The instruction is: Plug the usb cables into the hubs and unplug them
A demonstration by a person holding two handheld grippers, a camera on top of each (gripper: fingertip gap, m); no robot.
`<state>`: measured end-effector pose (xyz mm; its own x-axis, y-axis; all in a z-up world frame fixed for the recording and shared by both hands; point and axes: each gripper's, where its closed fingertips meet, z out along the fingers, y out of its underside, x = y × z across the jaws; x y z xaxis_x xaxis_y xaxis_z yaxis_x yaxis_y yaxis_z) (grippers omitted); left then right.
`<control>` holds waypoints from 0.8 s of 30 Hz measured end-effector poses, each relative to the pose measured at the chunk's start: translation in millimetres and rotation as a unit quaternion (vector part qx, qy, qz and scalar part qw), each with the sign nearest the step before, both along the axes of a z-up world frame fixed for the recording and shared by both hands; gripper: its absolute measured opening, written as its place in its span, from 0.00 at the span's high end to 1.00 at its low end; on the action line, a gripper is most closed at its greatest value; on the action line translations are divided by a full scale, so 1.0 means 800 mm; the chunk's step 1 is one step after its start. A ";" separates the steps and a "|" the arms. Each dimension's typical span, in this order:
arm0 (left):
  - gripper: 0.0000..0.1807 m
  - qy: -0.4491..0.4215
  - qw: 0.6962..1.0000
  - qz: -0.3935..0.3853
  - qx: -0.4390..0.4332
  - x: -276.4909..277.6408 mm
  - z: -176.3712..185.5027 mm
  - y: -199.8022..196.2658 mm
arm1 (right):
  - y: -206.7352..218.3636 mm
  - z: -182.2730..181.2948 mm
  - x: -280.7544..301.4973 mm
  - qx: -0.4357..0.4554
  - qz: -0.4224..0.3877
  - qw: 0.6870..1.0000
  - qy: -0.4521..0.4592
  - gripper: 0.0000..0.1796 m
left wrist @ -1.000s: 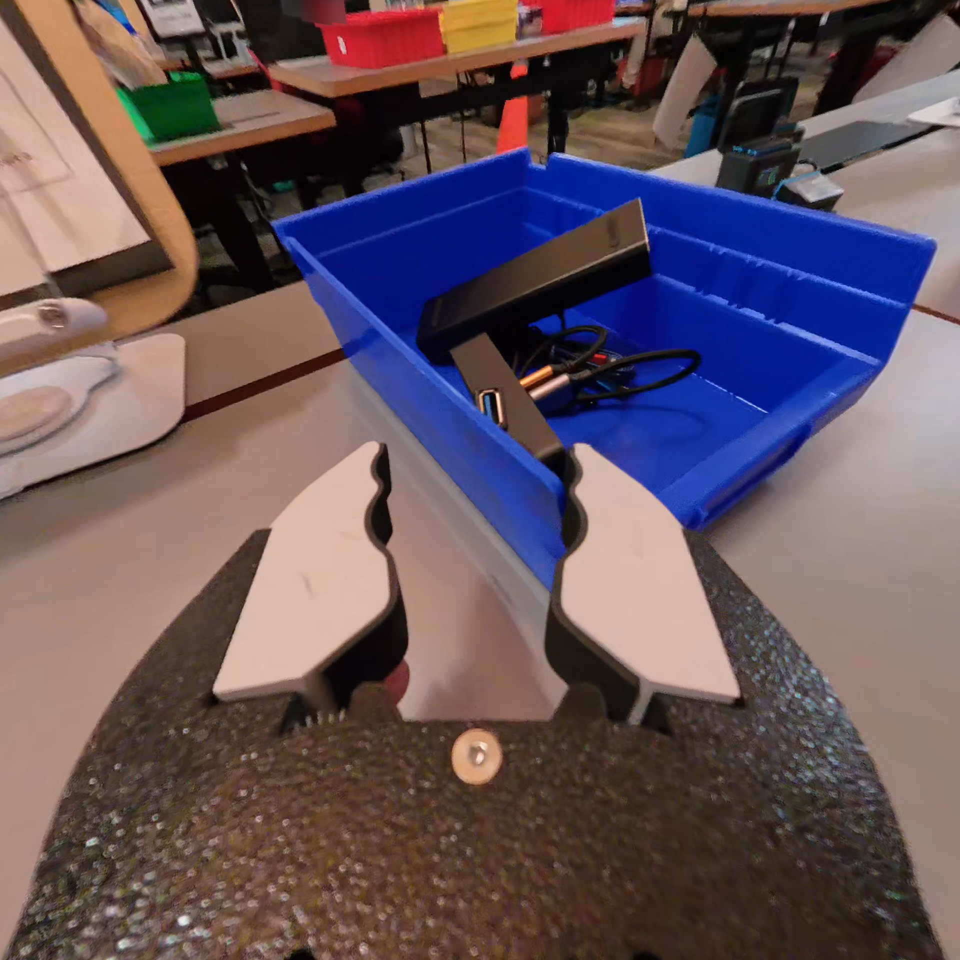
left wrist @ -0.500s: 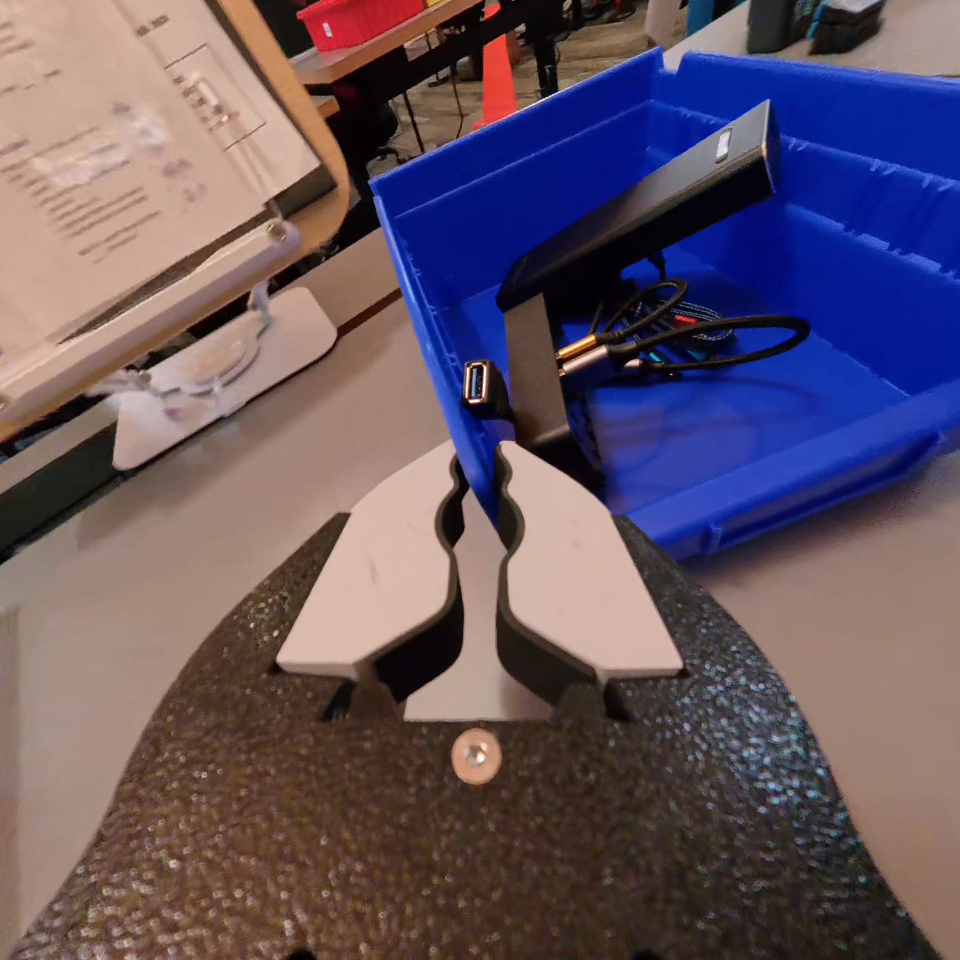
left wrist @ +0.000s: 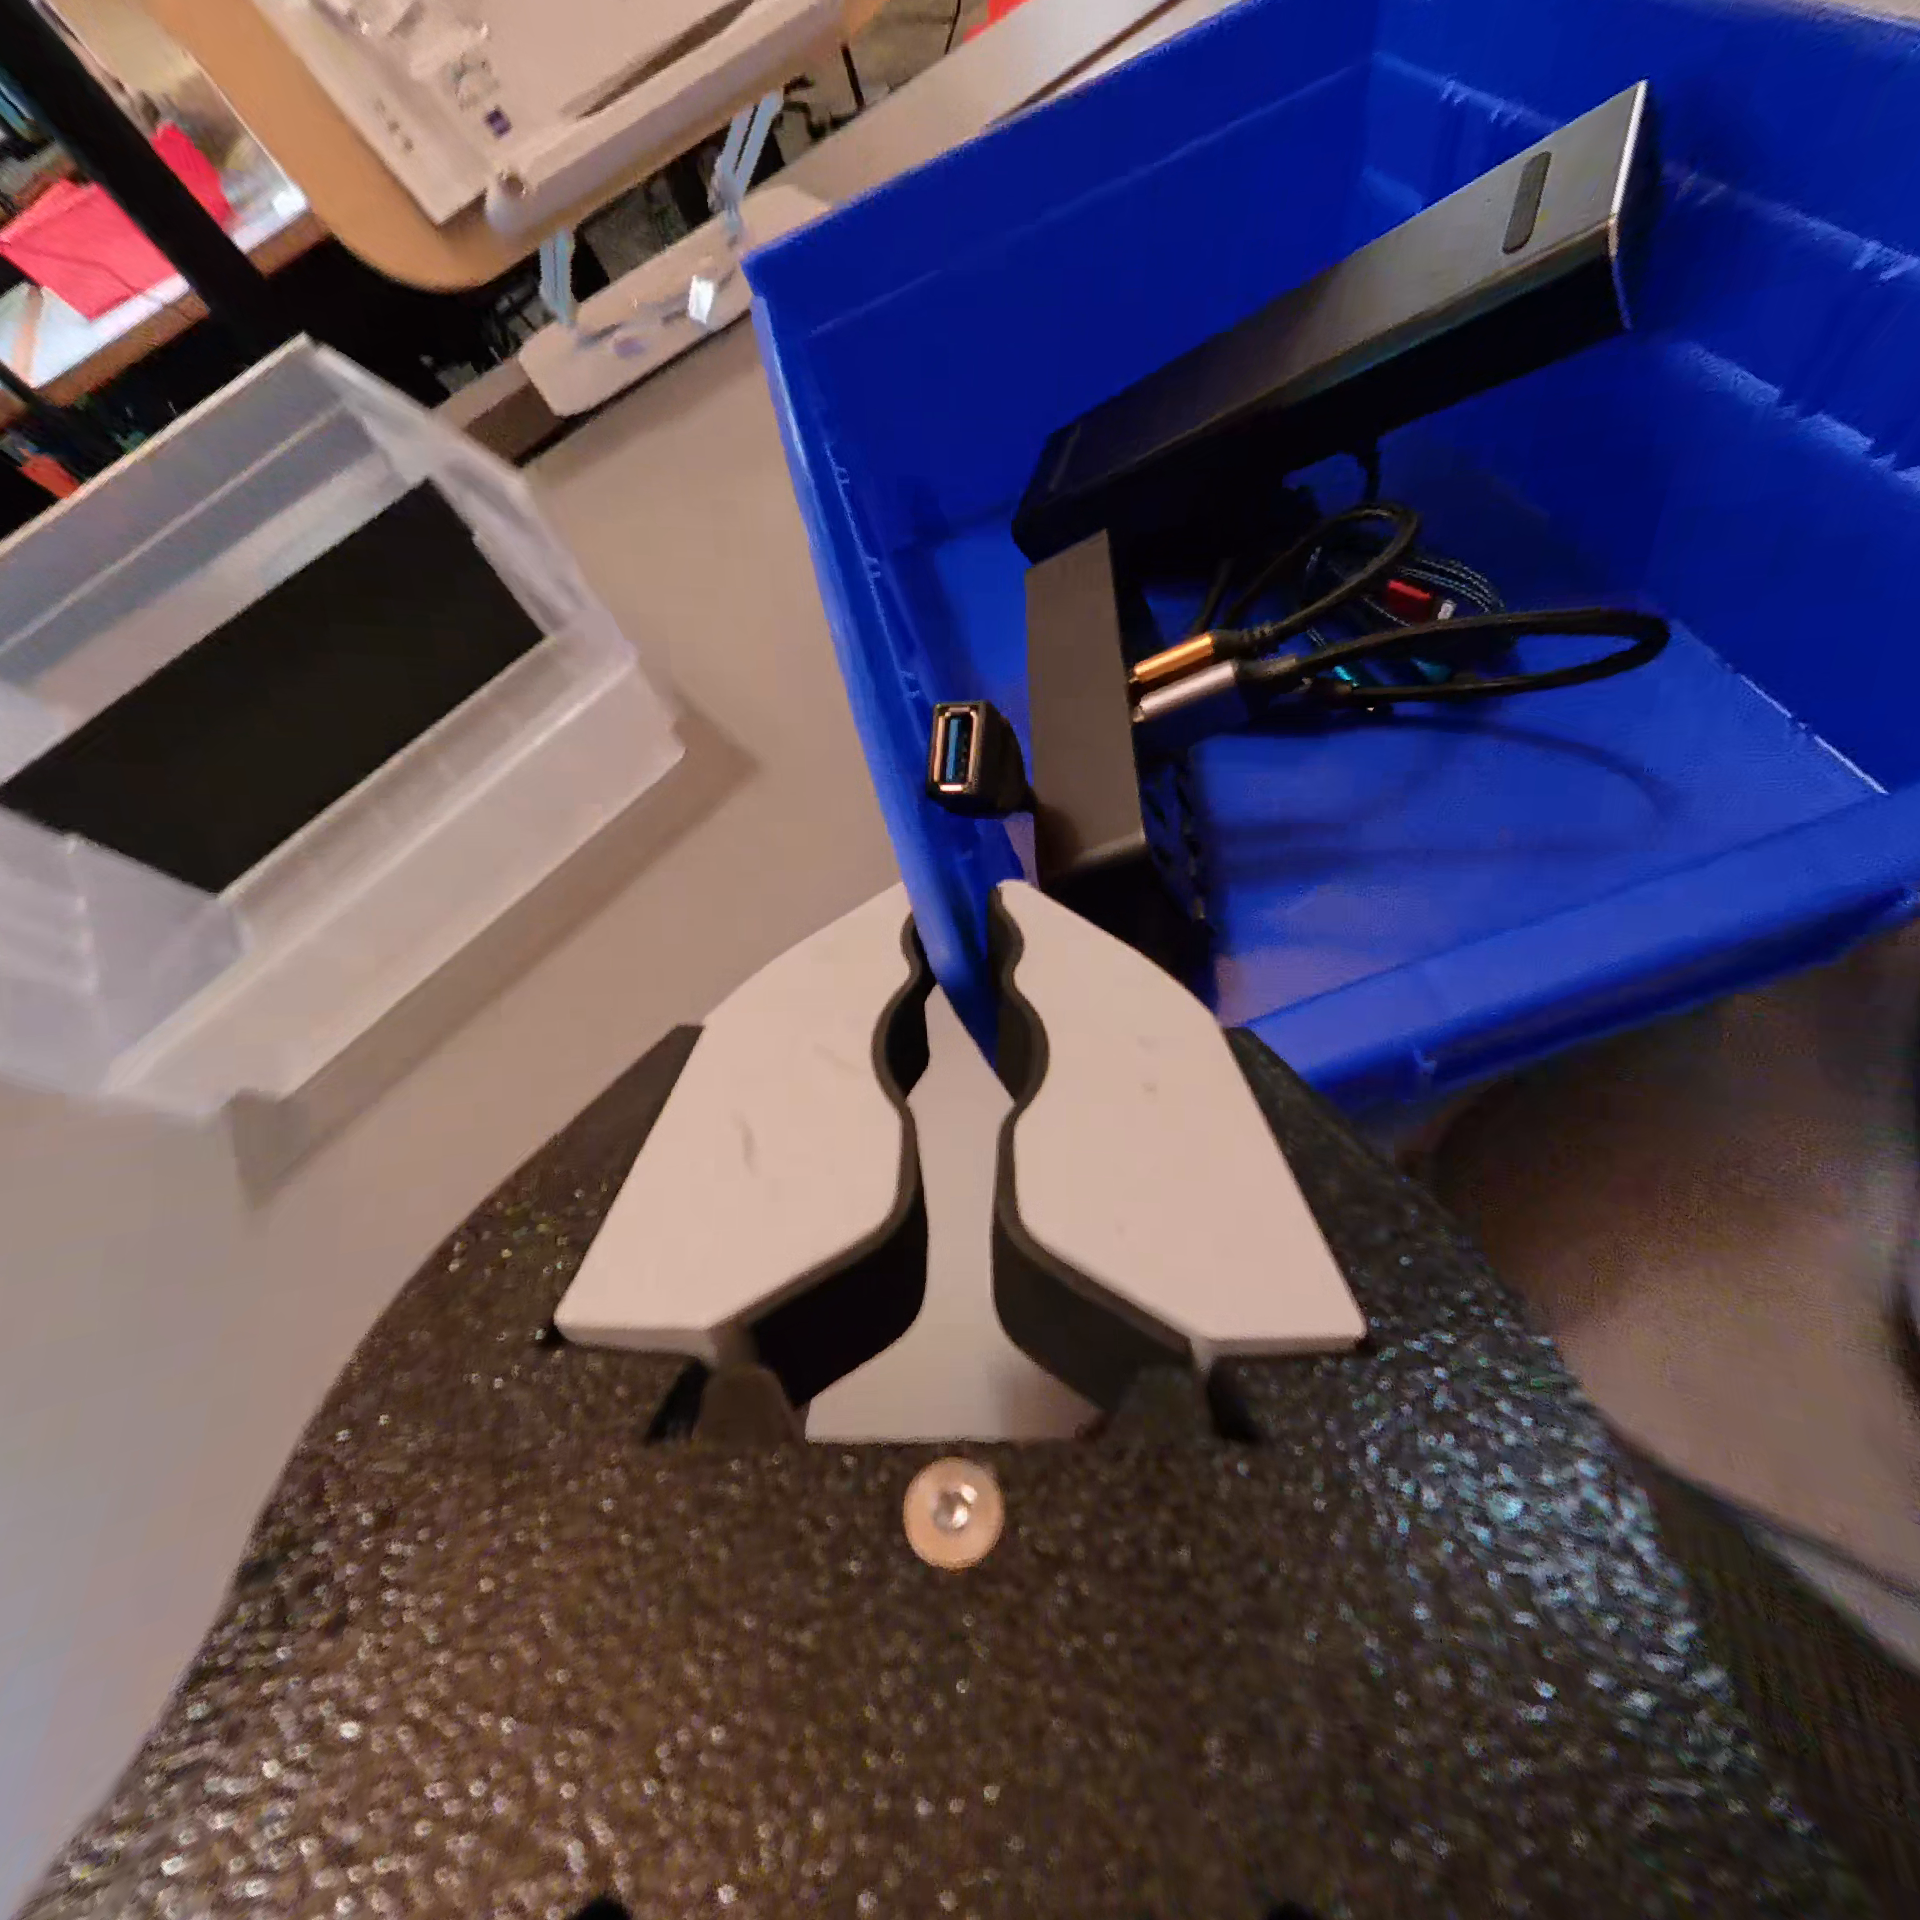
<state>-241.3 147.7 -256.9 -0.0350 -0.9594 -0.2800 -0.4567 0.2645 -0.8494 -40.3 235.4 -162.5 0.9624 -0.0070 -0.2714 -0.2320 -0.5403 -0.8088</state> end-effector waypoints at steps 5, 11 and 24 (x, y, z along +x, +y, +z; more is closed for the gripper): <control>0.96 0.000 0.999 0.029 -0.025 -0.072 0.000 0.039 | 0.085 -0.076 -0.001 -0.110 -0.054 0.990 0.073 0.52; 0.94 -0.041 0.996 0.080 -0.009 -0.097 0.001 0.055 | 0.124 -0.139 -0.012 -0.219 -0.031 0.973 0.069 0.57; 0.91 -0.054 0.989 0.133 0.041 -0.097 0.000 0.063 | 0.168 -0.171 0.022 -0.262 -0.052 0.964 -0.003 0.82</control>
